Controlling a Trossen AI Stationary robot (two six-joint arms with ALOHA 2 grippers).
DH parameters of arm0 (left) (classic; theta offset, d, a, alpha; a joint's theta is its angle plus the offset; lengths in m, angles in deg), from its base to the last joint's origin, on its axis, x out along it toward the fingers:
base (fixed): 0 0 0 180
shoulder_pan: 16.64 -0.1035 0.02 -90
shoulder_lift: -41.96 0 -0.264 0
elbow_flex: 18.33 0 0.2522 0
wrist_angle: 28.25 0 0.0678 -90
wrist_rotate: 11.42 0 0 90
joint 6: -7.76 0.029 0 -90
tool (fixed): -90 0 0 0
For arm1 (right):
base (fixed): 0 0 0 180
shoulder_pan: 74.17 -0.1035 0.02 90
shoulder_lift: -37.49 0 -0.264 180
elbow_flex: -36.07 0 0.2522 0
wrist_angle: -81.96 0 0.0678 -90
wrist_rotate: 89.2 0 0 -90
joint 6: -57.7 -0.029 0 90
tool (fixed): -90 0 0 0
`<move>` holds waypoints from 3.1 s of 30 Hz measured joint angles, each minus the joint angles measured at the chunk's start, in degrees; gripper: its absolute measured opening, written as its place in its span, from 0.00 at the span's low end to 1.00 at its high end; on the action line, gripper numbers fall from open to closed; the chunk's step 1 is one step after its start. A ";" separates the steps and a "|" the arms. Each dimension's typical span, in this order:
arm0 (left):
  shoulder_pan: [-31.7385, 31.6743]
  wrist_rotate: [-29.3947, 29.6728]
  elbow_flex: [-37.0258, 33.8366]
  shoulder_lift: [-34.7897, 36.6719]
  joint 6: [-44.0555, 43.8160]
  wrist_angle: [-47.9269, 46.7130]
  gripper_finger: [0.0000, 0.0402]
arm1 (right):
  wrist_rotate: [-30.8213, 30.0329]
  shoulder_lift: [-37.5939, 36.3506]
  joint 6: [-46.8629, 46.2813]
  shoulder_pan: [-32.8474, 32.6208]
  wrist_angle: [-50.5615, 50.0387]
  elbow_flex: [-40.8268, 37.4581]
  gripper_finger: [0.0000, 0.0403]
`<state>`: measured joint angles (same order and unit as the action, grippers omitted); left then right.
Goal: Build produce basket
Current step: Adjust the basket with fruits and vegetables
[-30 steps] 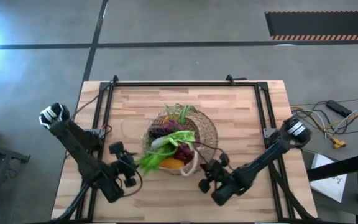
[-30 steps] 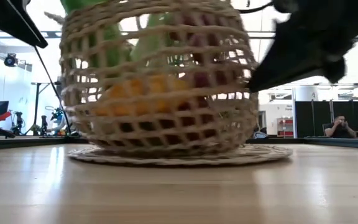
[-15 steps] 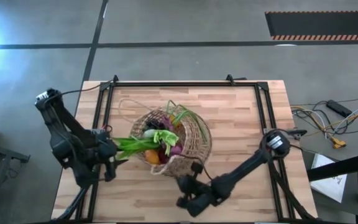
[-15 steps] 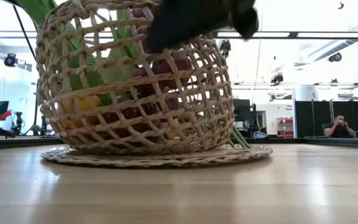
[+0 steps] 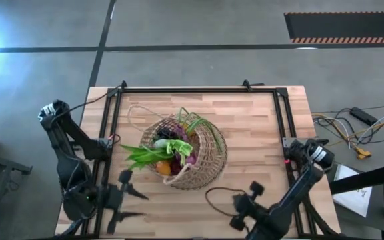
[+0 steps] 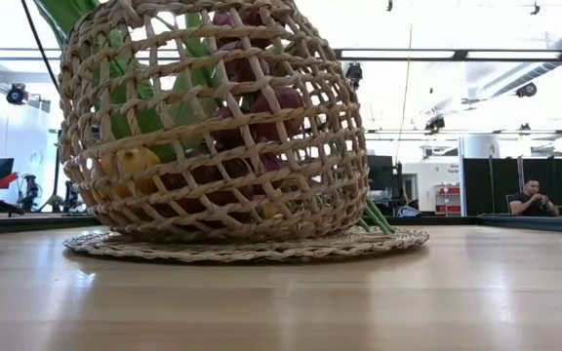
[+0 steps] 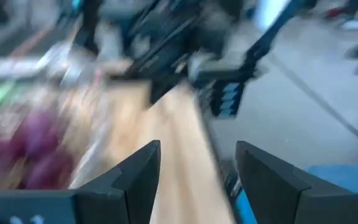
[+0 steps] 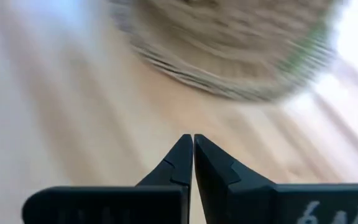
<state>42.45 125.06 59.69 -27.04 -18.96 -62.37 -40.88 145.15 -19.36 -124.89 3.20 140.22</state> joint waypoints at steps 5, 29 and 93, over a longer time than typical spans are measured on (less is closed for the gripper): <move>-0.49 -0.51 1.19 -3.36 18.08 14.60 0.48 | 0.19 -0.86 -13.56 -1.31 -7.80 -7.55 0.02; -14.53 -0.38 2.23 -1.13 21.03 13.26 0.48 | -0.81 -29.05 32.70 35.74 55.40 -48.24 0.02; 0.57 -26.11 10.23 -23.77 -85.56 -55.21 0.02 | 38.70 -8.72 70.93 52.50 90.86 -33.94 0.02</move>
<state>43.02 98.95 69.92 -50.81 -104.52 -117.58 -2.18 136.44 51.57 -72.39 94.06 106.28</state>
